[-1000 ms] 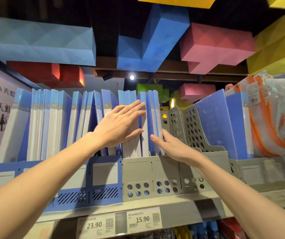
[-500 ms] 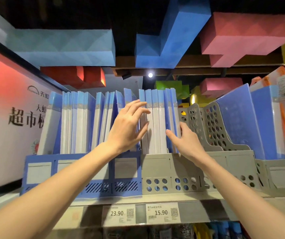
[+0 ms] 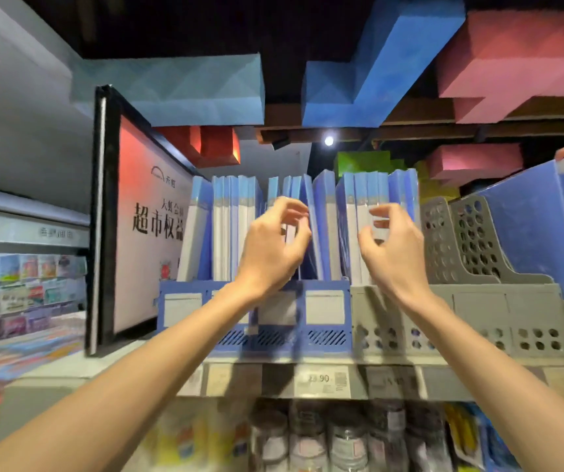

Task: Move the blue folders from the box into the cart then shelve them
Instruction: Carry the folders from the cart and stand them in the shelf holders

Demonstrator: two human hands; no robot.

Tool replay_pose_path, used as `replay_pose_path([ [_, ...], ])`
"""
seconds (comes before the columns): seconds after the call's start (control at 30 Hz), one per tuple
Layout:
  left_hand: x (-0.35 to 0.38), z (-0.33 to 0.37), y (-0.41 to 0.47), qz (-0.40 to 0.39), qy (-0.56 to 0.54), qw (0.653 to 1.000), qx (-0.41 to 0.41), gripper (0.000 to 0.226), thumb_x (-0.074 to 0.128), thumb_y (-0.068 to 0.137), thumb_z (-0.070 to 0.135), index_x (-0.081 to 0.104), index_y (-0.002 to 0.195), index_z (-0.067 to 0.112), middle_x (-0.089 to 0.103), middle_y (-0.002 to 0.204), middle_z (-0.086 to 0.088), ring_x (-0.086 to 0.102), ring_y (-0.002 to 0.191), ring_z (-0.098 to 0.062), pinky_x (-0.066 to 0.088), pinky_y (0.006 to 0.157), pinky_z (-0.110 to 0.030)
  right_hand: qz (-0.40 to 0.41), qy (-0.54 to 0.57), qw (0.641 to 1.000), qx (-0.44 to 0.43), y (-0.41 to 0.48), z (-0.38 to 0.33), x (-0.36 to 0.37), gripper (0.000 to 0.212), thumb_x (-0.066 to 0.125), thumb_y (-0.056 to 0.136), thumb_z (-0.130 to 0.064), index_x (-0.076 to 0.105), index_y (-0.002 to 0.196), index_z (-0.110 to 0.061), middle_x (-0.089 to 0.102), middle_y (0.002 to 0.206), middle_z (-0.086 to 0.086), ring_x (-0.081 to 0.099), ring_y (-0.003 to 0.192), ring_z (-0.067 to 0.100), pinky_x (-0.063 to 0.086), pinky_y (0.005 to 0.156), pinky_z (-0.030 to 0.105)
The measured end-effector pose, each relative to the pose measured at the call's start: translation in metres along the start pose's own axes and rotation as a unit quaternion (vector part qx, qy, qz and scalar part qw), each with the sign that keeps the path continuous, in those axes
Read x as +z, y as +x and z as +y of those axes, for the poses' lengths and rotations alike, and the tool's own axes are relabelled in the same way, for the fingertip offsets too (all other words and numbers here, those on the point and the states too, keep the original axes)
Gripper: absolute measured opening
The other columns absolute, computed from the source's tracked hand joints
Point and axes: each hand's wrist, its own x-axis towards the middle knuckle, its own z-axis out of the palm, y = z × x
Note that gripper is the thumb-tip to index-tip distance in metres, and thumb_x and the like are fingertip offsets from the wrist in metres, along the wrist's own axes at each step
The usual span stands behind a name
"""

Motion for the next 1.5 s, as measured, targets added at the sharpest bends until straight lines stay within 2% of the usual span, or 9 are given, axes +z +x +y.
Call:
replay_pose_path([
  [0.1, -0.040, 0.002, -0.012, 0.025, -0.074, 0.993, -0.089, 0.011, 0.061, 0.097, 0.026, 0.066, 0.102, 0.017, 0.074, 0.087, 0.005, 0.071, 0.080, -0.009, 0.059, 0.074, -0.037, -0.006, 0.033, 0.999, -0.018, -0.020, -0.040, 0.014, 0.014, 0.056, 0.094, -0.014, 0.061, 0.107, -0.010, 0.062, 0.103, 0.002, 0.061, 0.094, 0.017, 0.047, 0.077, 0.025],
  [0.23, -0.098, -0.001, -0.028, 0.011, -0.088, 0.988, -0.123, 0.016, 0.060, 0.097, 0.025, 0.070, 0.103, 0.014, 0.075, 0.083, 0.004, 0.073, 0.076, -0.012, 0.062, 0.073, -0.041, -0.029, 0.074, 0.997, -0.013, -0.052, -0.090, 0.043, 0.011, 0.058, 0.094, -0.019, 0.063, 0.103, -0.013, 0.067, 0.097, 0.001, 0.062, 0.084, 0.002, 0.046, 0.070, 0.011],
  [0.37, -0.151, -0.007, -0.052, 0.047, -0.119, 0.977, -0.169, 0.016, 0.059, 0.100, 0.019, 0.069, 0.104, 0.008, 0.075, 0.086, -0.002, 0.074, 0.079, -0.015, 0.063, 0.067, -0.037, -0.056, 0.116, 0.992, 0.000, -0.081, -0.138, 0.066, 0.013, 0.059, 0.095, -0.020, 0.064, 0.105, -0.013, 0.068, 0.093, -0.004, 0.062, 0.079, 0.001, 0.045, 0.065, 0.009],
  [0.57, -0.206, -0.021, -0.083, 0.120, -0.121, 0.958, -0.231, 0.015, 0.056, 0.102, 0.016, 0.067, 0.096, 0.008, 0.075, 0.082, -0.005, 0.072, 0.065, -0.026, 0.057, 0.058, -0.030, -0.106, 0.184, 0.977, -0.012, -0.118, -0.182, 0.093, 0.009, 0.059, 0.096, -0.018, 0.065, 0.102, -0.016, 0.068, 0.093, -0.009, 0.062, 0.086, -0.001, 0.045, 0.067, 0.008],
  [0.67, -0.219, -0.027, -0.088, 0.129, -0.105, 0.959, -0.231, 0.014, 0.056, 0.102, 0.015, 0.066, 0.098, 0.006, 0.075, 0.081, -0.006, 0.071, 0.068, -0.029, 0.060, 0.060, -0.038, -0.123, 0.218, 0.968, -0.002, -0.127, -0.195, 0.112, 0.011, 0.059, 0.095, -0.019, 0.066, 0.103, -0.015, 0.069, 0.094, -0.008, 0.063, 0.087, 0.001, 0.047, 0.068, 0.009],
  [0.8, -0.231, -0.035, -0.092, 0.135, -0.066, 0.963, -0.225, 0.014, 0.057, 0.101, 0.016, 0.065, 0.098, 0.006, 0.075, 0.081, -0.007, 0.070, 0.062, -0.029, 0.058, 0.057, -0.037, -0.150, 0.244, 0.958, -0.028, -0.132, -0.210, 0.134, 0.011, 0.060, 0.095, -0.019, 0.064, 0.105, -0.016, 0.067, 0.094, -0.008, 0.063, 0.085, 0.003, 0.051, 0.069, 0.015],
  [0.97, -0.255, -0.050, -0.097, 0.118, 0.028, 0.965, -0.231, 0.013, 0.057, 0.101, 0.018, 0.064, 0.099, 0.007, 0.075, 0.082, -0.004, 0.068, 0.055, -0.028, 0.056, 0.057, -0.036, -0.158, 0.307, 0.938, -0.036, -0.135, -0.221, 0.161, 0.009, 0.061, 0.093, -0.014, 0.065, 0.100, -0.013, 0.068, 0.089, -0.005, 0.061, 0.076, 0.002, 0.045, 0.065, 0.010],
  [1.17, -0.308, -0.076, -0.111, 0.111, 0.106, 0.960, -0.236, 0.012, 0.059, 0.100, 0.027, 0.064, 0.096, 0.017, 0.075, 0.082, -0.003, 0.070, 0.061, -0.027, 0.059, 0.060, -0.051, -0.211, 0.335, 0.917, -0.042, -0.152, -0.240, 0.202, 0.009, 0.059, 0.093, -0.015, 0.064, 0.101, -0.014, 0.068, 0.091, -0.004, 0.061, 0.079, 0.000, 0.044, 0.065, 0.009],
  [1.5, -0.405, -0.142, -0.160, 0.139, 0.098, 0.953, -0.249, 0.011, 0.060, 0.101, 0.020, 0.062, 0.095, 0.011, 0.075, 0.080, -0.005, 0.063, 0.047, -0.021, 0.051, 0.048, -0.031, -0.259, 0.274, 0.920, -0.102, -0.192, -0.294, 0.282, 0.009, 0.061, 0.092, -0.016, 0.062, 0.101, -0.019, 0.067, 0.094, -0.008, 0.061, 0.084, -0.001, 0.042, 0.069, 0.008],
])
